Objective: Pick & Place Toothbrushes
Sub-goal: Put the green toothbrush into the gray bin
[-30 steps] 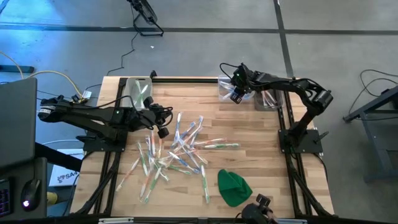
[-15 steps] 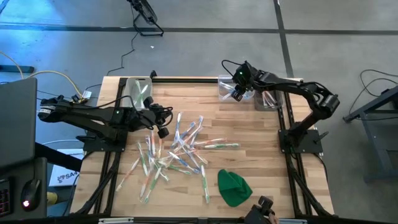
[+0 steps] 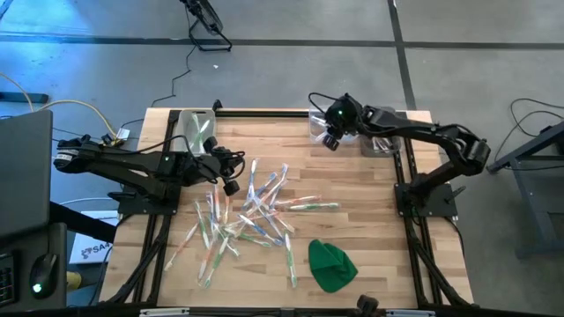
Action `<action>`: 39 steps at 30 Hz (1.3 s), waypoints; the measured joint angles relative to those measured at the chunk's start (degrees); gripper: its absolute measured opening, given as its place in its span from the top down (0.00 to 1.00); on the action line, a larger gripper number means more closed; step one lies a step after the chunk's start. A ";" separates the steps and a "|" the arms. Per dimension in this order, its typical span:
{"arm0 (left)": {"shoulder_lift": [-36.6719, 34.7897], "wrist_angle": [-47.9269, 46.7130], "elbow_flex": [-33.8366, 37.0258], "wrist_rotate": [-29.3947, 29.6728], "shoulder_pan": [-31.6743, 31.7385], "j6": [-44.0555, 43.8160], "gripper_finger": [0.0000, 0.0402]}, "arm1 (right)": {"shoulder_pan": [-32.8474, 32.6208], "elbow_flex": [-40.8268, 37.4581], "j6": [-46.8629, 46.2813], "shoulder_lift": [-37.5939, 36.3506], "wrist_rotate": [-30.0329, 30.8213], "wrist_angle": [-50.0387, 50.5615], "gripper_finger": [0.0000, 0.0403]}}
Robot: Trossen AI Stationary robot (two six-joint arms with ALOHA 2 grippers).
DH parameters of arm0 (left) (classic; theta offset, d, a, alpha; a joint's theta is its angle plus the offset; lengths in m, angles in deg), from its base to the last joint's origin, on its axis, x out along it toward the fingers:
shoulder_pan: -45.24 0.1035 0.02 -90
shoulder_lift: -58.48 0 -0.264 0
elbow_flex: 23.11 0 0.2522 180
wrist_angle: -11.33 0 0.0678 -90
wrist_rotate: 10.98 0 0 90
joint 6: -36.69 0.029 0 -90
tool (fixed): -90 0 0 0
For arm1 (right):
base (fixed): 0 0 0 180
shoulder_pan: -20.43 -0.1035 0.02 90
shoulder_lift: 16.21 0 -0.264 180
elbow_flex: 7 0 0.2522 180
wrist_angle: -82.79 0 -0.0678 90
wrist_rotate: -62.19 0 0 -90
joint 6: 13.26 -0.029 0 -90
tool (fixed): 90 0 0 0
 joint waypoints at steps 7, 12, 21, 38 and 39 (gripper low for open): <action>0.00 0.00 0.00 0.00 -0.01 0.00 0.99 | -4.77 0.00 -3.80 0.00 0.02 0.00 0.74; 0.00 0.00 0.00 0.00 0.00 -0.02 0.99 | -8.06 0.00 -5.16 0.00 0.01 -0.02 0.74; 0.00 0.00 0.00 0.00 -0.02 -0.02 0.99 | -13.50 0.00 -8.91 0.00 0.00 -0.07 0.74; 0.00 -0.01 0.00 -3.46 -0.02 -0.04 0.99 | -22.68 0.00 -15.66 0.00 -0.03 -2.06 0.74; 0.00 -0.01 0.00 -3.48 -0.02 -0.04 0.99 | -23.12 0.00 -15.62 0.00 -0.03 -2.26 0.74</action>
